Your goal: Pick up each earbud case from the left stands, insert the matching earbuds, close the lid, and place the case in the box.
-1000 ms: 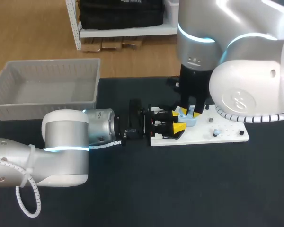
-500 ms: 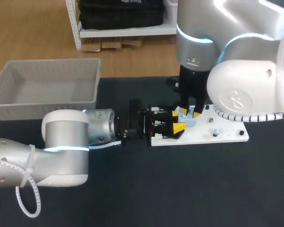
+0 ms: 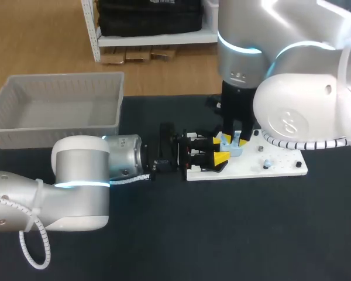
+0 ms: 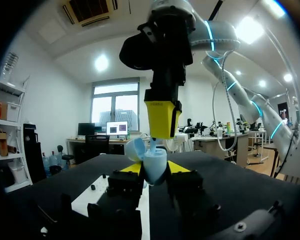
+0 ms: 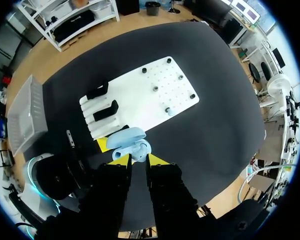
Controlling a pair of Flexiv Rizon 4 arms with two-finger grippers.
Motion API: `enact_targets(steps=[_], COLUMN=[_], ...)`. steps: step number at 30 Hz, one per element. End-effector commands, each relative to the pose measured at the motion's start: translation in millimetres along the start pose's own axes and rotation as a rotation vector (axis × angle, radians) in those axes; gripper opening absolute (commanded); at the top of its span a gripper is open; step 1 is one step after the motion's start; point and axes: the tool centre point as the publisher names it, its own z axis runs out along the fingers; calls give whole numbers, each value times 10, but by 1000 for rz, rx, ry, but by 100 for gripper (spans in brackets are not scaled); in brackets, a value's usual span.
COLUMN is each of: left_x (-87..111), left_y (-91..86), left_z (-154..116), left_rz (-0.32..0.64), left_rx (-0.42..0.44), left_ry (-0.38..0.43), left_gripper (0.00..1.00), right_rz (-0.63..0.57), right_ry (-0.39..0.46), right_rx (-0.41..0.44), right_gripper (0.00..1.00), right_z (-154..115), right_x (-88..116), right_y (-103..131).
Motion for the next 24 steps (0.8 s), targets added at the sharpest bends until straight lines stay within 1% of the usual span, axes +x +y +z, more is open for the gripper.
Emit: enact_targets(steps=[1,12,13,14,15,17,19,20,21,22,24], left_x=[1,1,1,1,1,1,1,1,1,1,1], left_y=[-7,-7,-7,-7,-7,-7,-7,-7,-7,-7,-7], left_z=[2,2,2,2,2,2,2,2,2,2,2], left_rz=[1,1,1,1,1,1,1,1,1,1,1], left_rx=[-3,-3,-3,-3,-3,-3,-3,-3,-3,-3,-3], left_ry=[-1,-1,-1,-1,-1,-1,-1,-1,-1,-1,-1], left_gripper=[0,0,0,0,0,0,0,0,0,0,0], right_rz=[1,5,5,5,11,16,25,26,27,27,24], right_ry=[7,14,15,18,37,43,52,51,47,47,45], right_rx=[3,7,1,-17,-28,-35,-45,-45,-46,-48,-51], right_gripper=[0,0,9,14,14,15,19,22,28,37,40], right_z=[24,41,31,15,-3,-38,-52,-56,-60,-62,-63], right_x=[-12,-16,-15,-15,-16,-25,-51,-58,-63,-65,-65], right_y=[11,7,2,-3,-12,-45,-75,-92,-103,-106,-106])
